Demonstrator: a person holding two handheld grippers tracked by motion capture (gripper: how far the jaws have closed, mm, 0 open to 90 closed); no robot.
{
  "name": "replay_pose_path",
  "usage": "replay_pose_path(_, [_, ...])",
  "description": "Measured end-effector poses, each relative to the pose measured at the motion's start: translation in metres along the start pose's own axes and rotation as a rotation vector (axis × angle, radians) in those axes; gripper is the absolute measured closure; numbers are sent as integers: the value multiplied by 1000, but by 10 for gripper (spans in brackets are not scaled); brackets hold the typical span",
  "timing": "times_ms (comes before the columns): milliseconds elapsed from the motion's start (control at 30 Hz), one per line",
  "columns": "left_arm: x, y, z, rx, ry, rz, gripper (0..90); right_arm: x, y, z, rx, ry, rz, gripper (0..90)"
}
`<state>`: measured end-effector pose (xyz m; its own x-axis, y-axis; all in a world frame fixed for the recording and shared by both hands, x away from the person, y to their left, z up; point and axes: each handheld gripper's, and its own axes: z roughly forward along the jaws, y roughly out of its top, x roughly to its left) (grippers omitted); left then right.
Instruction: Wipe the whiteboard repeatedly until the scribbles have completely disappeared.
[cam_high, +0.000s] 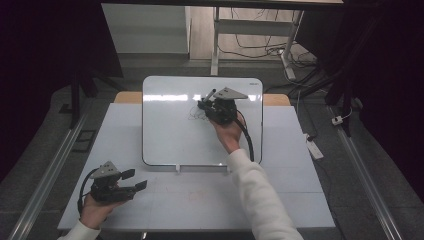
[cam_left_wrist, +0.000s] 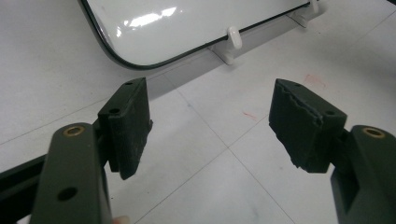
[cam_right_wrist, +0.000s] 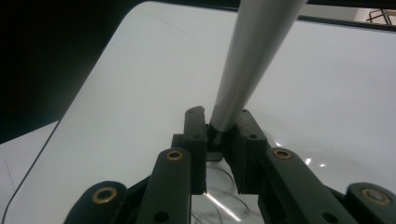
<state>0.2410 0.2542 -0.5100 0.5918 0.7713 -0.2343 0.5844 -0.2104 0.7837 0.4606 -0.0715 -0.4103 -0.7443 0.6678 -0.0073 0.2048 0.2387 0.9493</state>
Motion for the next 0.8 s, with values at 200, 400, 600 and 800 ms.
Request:
replay_pose_path(200, [1, 0, -1, -11, 3, -5, 301, 12, 5, 13, 31, 28, -47, 777])
replay_pose_path(400, [1, 0, -2, -13, 3, -10, 300, 14, -1, 15, 58, 86, -28, 777])
replay_pose_path(600, [0, -1, -3, -12, 6, -9, 300, 4, 2, 9, 4, 17, 6, 777])
replay_pose_path(800, [2, -1, -3, -12, 7, -18, 301, 23, -9, 12, 79, 98, -95, 777])
